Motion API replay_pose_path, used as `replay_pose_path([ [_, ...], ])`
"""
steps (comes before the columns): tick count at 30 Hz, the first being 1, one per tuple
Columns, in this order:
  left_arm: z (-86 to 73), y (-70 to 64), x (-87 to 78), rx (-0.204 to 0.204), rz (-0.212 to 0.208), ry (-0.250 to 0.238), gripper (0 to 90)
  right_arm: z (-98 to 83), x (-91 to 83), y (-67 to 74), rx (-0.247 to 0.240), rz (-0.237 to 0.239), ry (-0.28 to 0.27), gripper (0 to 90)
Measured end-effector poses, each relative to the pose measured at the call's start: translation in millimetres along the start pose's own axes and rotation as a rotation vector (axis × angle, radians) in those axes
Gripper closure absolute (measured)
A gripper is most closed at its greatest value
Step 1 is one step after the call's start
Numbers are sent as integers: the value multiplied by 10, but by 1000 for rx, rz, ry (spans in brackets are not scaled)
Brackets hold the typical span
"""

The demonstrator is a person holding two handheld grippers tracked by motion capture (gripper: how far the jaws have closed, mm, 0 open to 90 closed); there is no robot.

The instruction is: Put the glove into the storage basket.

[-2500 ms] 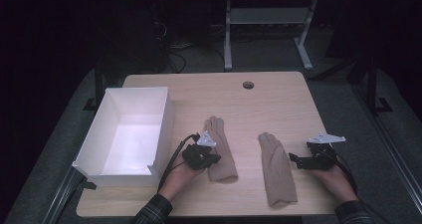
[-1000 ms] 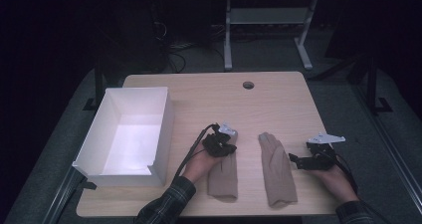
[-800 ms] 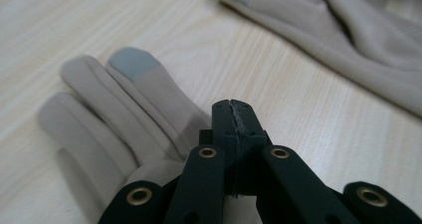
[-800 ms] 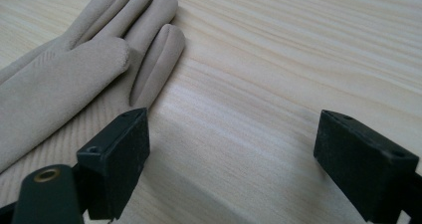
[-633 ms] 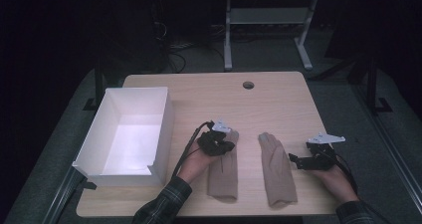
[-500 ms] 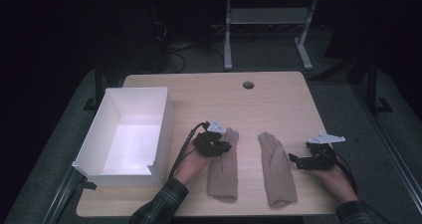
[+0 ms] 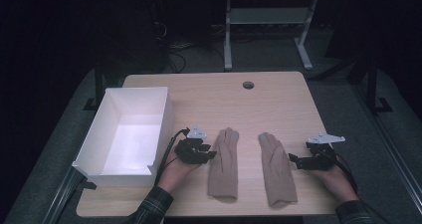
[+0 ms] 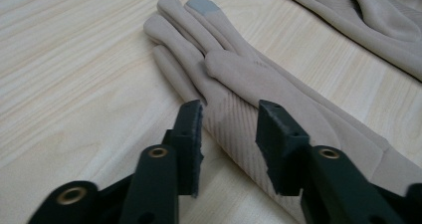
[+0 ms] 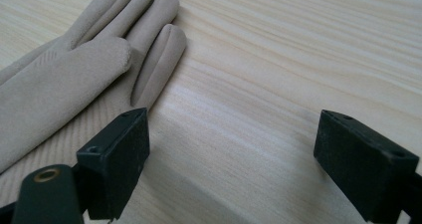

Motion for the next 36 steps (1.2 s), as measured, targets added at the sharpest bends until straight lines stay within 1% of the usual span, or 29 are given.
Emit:
replay_pose_path([
  [1, -14, 1, 29, -3, 0, 9, 574, 1, 2, -1, -2, 0, -1, 140],
  [2, -14, 1, 29, -3, 0, 9, 568, 1, 2, -1, -2, 0, -1, 140],
  [7, -76, -25, 141, -6, -12, 47, 549, 6, 6, 2, -4, 4, 2, 140],
  [8, -99, -36, 181, 11, -8, 65, 545, 7, 7, 3, -4, 4, 2, 140],
  [9, -99, -36, 181, 11, -8, 65, 546, 7, 7, 3, -4, 4, 2, 140],
  [10, -116, -53, 204, 30, -5, 83, 546, 7, 6, 3, -4, 4, 2, 140],
  [14, -114, -64, 210, 40, 1, 81, 563, 7, 7, 3, -4, 4, 2, 140],
  [16, -117, -65, 207, 45, -3, 81, 616, 6, 6, 3, -4, 4, 3, 140],
  [17, -117, -70, 204, 42, -13, 85, 616, 6, 6, 3, -4, 4, 3, 140],
  [18, -118, -74, 205, 44, -19, 87, 663, 6, 7, 3, -4, 4, 2, 140],
  [19, -117, -89, 207, 42, -27, 87, 746, 6, 7, 4, -5, 5, 2, 141],
  [20, -115, -94, 209, 45, -32, 89, 746, 6, 7, 4, -5, 5, 2, 141],
  [22, -110, -93, 211, 38, -42, 91, 816, 7, 7, 6, -8, 7, 2, 146],
  [23, -107, -91, 210, 34, -46, 90, 835, 7, 6, 8, -11, 10, 1, 157],
  [24, -106, -77, 207, 35, -53, 92, 844, 8, 3, 10, -19, 15, 0, 180],
  [25, -99, -78, 208, 21, -58, 83, 858, 13, -12, 33, -33, 33, -5, 270],
  [26, -88, -62, 195, 13, -67, 76, 859, 17, -23, 41, -32, 36, 1, 333],
  [27, -80, -49, 180, 15, -70, 73, 861, 25, -45, 51, -38, 43, 10, 432],
  [28, -64, -52, 169, 7, -72, 63, 861, 39, -79, 65, -41, 54, 7, 531],
  [29, -50, -44, 151, 14, -73, 60, 862, 57, -121, 81, -41, 84, 4, 634],
  [30, -35, -43, 141, 4, -79, 47, 862, 75, -162, 98, -41, 114, -4, 699],
  [31, -35, -43, 141, 4, -79, 47, 862, 87, -198, 114, -41, 126, -11, 760],
  [32, -15, -38, 121, -15, -85, 30, 862, 91, -227, 128, -52, 144, -11, 816],
  [33, -15, -38, 121, -15, -85, 30, 862, 82, -248, 147, -61, 169, -4, 861],
  [34, -7, -28, 105, -27, -98, 19, 862, 65, -262, 163, -71, 184, 11, 900],
  [36, -1, -25, 97, -27, -101, 16, 863, 19, -273, 203, -78, 223, 43, 900],
])
Point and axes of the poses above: each handheld gripper's, and its own axes: x roughly forward along the jaws, z roughly out of its top, y roughly to its left, the point moved 5 cm from there along x, roughly forward along the jaws, and after that the axes turned 6 degrees about z, right-handed, at the moved point
